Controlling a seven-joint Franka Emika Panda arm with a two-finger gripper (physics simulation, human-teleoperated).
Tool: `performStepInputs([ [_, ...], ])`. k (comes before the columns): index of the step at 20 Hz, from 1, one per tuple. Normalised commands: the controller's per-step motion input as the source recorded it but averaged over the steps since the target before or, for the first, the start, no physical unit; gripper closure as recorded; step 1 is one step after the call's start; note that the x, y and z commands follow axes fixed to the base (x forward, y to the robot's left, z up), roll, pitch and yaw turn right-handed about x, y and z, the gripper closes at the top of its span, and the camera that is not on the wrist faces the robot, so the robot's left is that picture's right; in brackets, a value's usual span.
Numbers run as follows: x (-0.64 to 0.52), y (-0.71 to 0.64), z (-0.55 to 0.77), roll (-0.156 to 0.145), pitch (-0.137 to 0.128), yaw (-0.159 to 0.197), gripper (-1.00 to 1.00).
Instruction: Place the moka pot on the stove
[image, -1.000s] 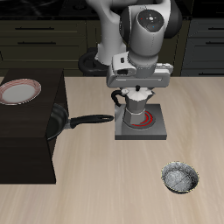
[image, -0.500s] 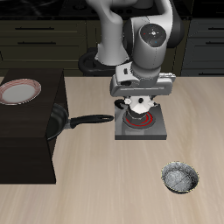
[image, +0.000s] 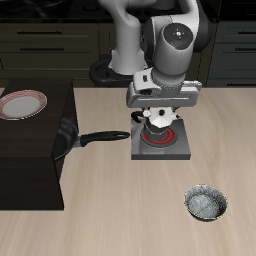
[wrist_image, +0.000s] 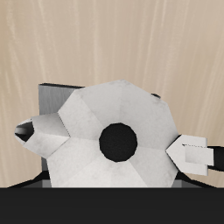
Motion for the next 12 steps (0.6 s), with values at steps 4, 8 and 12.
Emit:
performStepInputs([
  [4,-0.05,0.05,0.16,0.001,-0.03,0.001,-1.0],
  [8,-0.08,0.04,0.08,0.009,-0.025,0.011,-1.0],
  [12,-0.05,-0.02,0.07,-0.001,-0.022,0.021,-1.0],
])
